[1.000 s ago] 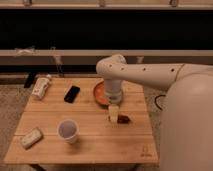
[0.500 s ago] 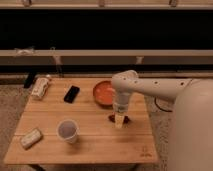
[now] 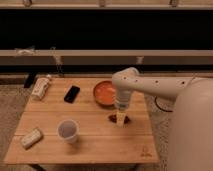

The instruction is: Place the pepper in the ceramic cup

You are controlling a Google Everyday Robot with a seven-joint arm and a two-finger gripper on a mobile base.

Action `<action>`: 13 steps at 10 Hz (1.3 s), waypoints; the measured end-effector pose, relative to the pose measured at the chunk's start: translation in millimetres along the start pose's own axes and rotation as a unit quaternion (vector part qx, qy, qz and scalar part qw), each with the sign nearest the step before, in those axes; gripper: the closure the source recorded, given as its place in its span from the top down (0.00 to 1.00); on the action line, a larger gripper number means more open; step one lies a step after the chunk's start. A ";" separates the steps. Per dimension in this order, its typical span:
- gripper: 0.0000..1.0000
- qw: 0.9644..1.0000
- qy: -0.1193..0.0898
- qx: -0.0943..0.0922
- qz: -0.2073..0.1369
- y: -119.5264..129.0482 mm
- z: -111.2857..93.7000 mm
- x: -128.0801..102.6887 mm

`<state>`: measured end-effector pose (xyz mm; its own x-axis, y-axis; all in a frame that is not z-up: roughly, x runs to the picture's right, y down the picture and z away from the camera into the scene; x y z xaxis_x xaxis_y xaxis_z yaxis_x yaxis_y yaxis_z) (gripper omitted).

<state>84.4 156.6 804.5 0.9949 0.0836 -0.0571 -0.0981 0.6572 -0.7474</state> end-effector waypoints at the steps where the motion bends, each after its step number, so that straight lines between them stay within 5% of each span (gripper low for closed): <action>1: 0.80 1.000 0.011 0.000 0.003 -1.3 6.0 2.1; 5: 0.80 0.998 0.056 -0.005 0.003 -3.0 31.6 4.2; 11: 0.80 0.996 0.094 -0.011 -0.010 2.3 53.2 1.9; 13: 0.66 0.994 0.106 -0.016 -0.016 4.3 59.8 -1.2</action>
<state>81.3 204.1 840.9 0.9805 -0.0989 -0.1697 -0.0697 0.6325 -0.7714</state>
